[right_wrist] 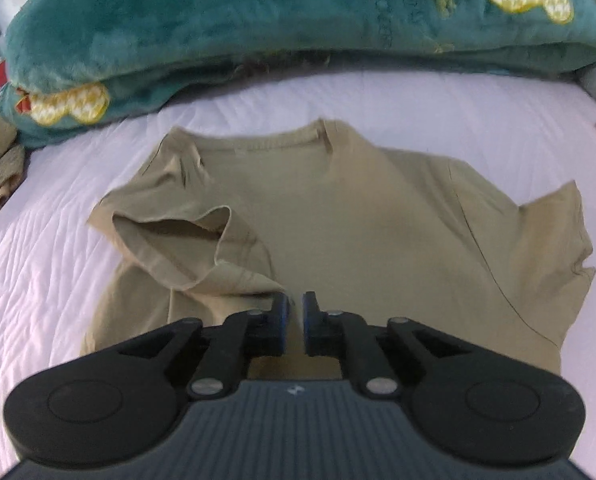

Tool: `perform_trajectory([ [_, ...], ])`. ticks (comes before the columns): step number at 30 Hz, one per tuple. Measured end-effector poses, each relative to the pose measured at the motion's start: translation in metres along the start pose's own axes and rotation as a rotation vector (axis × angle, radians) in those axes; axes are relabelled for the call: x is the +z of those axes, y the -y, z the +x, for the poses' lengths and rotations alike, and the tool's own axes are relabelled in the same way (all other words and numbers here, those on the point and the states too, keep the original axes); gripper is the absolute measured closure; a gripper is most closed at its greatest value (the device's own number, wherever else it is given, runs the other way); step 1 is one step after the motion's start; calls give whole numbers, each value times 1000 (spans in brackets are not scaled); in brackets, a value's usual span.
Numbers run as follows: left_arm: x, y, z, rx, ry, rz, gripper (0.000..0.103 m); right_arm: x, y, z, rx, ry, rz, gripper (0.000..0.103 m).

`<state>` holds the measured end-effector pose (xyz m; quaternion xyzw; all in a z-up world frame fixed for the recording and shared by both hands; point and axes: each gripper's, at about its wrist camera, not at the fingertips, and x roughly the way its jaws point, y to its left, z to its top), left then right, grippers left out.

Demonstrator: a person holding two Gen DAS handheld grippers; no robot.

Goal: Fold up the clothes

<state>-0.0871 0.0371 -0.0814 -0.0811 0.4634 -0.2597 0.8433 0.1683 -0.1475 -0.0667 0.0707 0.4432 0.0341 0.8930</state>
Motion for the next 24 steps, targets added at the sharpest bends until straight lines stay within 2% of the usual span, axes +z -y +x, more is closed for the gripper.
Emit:
perform_trajectory([
  [3, -2, -3, -15, -16, 5, -13, 88, -1, -6, -27, 10, 44, -82, 84],
  [5, -3, -2, -36, -31, 42, 6, 78, 4, -11, -50, 48, 92, -136, 77],
  [6, -3, -1, -49, -44, 69, 20, 74, 7, -15, -60, 77, 110, -168, 65],
  [7, -4, 0, -62, -57, 96, 33, 62, 9, -21, -67, 93, 125, -206, 55],
  [8, -3, 0, -74, -60, 123, 48, 51, 11, -29, -71, 99, 138, -255, 53],
  [10, -3, 0, -88, -36, 170, 77, 42, 14, -46, -71, 93, 146, -362, 50],
  [14, 15, -9, -83, 64, 212, 78, 41, 18, -75, -43, 48, 130, -503, 49],
  [18, 32, -17, -46, 129, 217, 61, 39, 19, -95, -2, 3, 135, -574, 45],
  [21, 46, -23, 2, 90, 165, 17, 38, 25, -95, 27, 11, 117, -565, 44],
  [24, 39, -28, 22, 51, 127, -42, 38, 35, -90, 48, 62, 115, -518, 46],
])
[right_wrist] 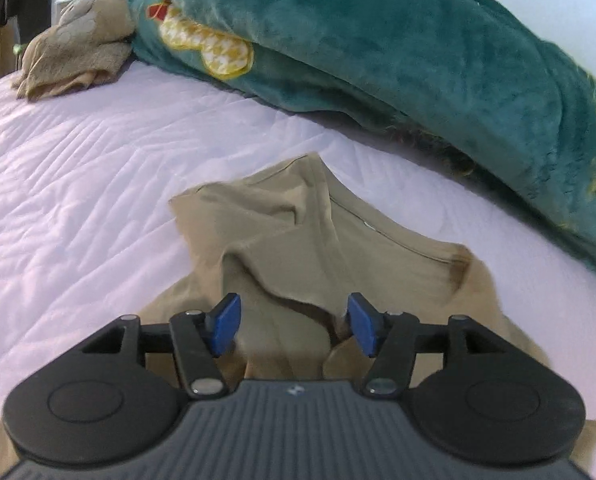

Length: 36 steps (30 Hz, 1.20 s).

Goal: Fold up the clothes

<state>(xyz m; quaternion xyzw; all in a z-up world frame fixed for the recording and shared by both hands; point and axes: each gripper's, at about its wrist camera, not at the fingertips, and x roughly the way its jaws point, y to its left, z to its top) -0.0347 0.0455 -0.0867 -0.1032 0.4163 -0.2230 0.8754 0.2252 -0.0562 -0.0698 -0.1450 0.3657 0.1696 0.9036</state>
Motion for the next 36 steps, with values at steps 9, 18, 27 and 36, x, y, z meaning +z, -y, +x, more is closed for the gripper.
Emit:
perform_trajectory([
  [9, -19, 8, -9, -51, 37, 58, 28, 12, 86, 9, -58, 65, 327, 98],
  [18, -31, 11, -41, -130, -4, 58, 28, -36, 126, -44, -245, -126, 406, 60],
  [27, -59, 1, -121, -130, 71, 142, 28, -99, 54, -289, -295, -178, 172, 58],
  [36, -91, 32, -162, -74, 112, 264, 27, -179, 8, -483, -240, 80, 508, 35],
])
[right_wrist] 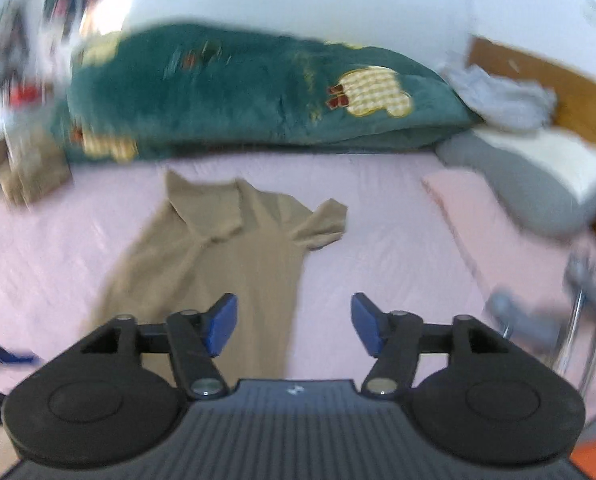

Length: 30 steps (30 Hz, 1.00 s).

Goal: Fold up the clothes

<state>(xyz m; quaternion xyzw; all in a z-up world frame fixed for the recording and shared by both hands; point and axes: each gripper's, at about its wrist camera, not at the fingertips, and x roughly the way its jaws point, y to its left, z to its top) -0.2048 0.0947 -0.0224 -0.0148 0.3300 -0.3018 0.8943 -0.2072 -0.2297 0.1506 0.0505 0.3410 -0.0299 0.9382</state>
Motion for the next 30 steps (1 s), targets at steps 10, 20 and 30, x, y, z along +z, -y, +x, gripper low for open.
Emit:
perform_trajectory([
  [10, -12, 11, 20, 210, 66, 6, 27, -39, -86, 136, 209, -244, 161, 34],
  [20, -12, 10, 59, 135, 62, 172, 27, -82, -164, 204, 258, -304, 63, 34],
  [30, -9, 9, 93, -197, -96, 73, 27, -107, -125, 217, 222, -377, 126, 90],
])
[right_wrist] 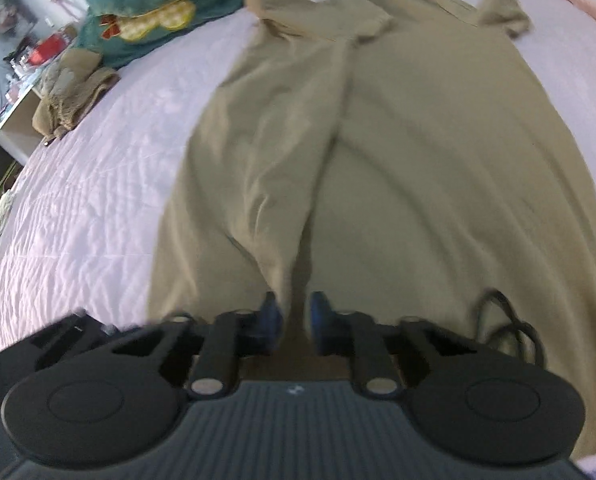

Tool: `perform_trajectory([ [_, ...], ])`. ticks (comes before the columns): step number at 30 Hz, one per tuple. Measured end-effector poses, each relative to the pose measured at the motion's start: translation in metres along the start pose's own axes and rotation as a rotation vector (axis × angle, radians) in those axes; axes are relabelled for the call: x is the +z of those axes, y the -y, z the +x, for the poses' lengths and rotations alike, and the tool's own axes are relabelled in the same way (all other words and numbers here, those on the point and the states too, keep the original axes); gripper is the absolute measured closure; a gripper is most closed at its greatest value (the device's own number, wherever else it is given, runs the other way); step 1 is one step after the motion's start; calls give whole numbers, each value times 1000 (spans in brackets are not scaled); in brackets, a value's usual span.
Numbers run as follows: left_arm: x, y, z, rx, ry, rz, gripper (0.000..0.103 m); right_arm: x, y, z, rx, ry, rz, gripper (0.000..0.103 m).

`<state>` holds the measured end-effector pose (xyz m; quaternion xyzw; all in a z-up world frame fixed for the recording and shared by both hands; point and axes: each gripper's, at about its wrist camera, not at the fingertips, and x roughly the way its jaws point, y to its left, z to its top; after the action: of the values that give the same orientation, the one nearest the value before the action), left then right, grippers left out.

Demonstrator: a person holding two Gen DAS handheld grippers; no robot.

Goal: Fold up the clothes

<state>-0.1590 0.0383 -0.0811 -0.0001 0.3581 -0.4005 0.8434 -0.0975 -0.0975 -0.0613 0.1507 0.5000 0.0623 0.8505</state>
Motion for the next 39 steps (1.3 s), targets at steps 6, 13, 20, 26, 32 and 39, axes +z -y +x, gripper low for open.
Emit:
perform_trajectory([
  [6, 1, 13, -9, -253, 9, -44, 28, -12, 36, -36, -202, -3, 17, 90],
  [13, 12, -21, -77, -22, 141, -22, 27, -11, 28, -81, 1, 123, 61, 42],
  [20, 49, -80, -92, 179, 201, -136, 20, -18, -5, 5, -67, -45, -74, 43],
  [26, 86, -106, -65, 162, 226, -255, 19, -35, -17, -2, -122, -39, -210, 100],
  [32, 104, -122, 27, 155, 126, -286, 19, -35, -8, -18, -55, -121, -226, 99],
  [39, 113, -125, 71, 242, 129, -235, 19, 79, 32, -55, 33, 191, -108, 38],
])
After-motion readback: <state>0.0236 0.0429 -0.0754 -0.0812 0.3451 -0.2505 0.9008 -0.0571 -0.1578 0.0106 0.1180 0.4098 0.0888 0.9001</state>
